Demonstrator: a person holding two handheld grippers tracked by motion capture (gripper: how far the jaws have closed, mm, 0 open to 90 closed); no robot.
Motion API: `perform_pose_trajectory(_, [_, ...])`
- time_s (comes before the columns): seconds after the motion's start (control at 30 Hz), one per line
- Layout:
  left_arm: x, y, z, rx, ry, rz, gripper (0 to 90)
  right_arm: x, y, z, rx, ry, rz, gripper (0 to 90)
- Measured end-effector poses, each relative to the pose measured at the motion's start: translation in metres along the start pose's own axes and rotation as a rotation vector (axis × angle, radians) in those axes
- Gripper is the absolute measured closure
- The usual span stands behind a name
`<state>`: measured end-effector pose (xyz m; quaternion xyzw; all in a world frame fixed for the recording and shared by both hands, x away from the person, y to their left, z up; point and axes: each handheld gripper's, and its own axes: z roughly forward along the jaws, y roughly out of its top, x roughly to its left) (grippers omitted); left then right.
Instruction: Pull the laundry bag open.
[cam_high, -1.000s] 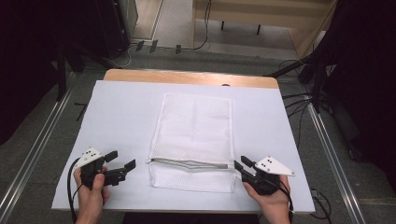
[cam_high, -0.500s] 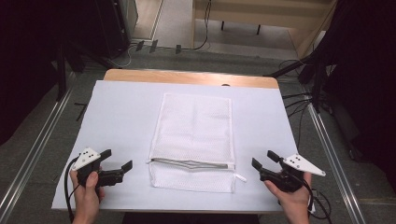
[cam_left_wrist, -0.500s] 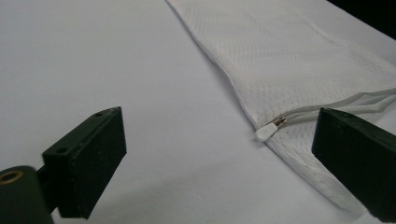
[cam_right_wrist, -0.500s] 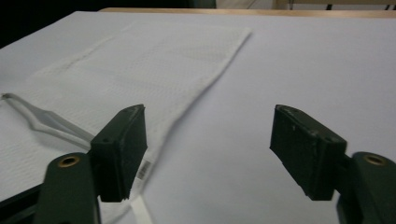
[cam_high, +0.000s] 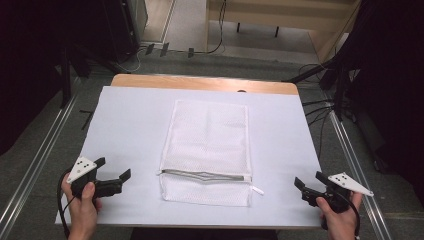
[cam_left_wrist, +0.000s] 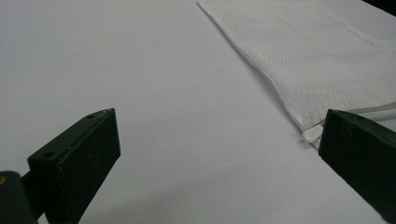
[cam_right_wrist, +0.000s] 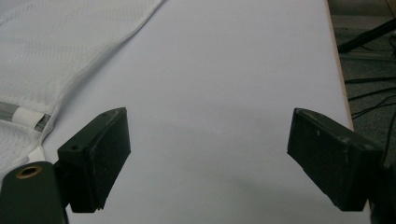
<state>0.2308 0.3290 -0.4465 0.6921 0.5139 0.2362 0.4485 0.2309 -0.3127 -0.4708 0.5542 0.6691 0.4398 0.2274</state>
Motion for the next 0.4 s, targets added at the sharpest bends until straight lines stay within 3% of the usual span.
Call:
perform_pose_trajectory(0.3, [0.0072,-0.0016,0.0001,0.017,0.021,-0.014,0.0,-0.0064,-0.0026,0.0014,0.012,-0.018,0.012,13.5])
perform_pose_trajectory(0.33, [0.0062,-0.0018,0.0011,0.019,0.024,-0.011,0.0,-0.0067,-0.0026,0.0018,0.011,-0.018,0.012,13.5])
perform_pose_trajectory(0.4, [0.0023,-0.0024,0.0045,0.042,0.058,0.033,0.0,-0.007,-0.0025,0.0038,0.013,-0.025,0.014,13.5])
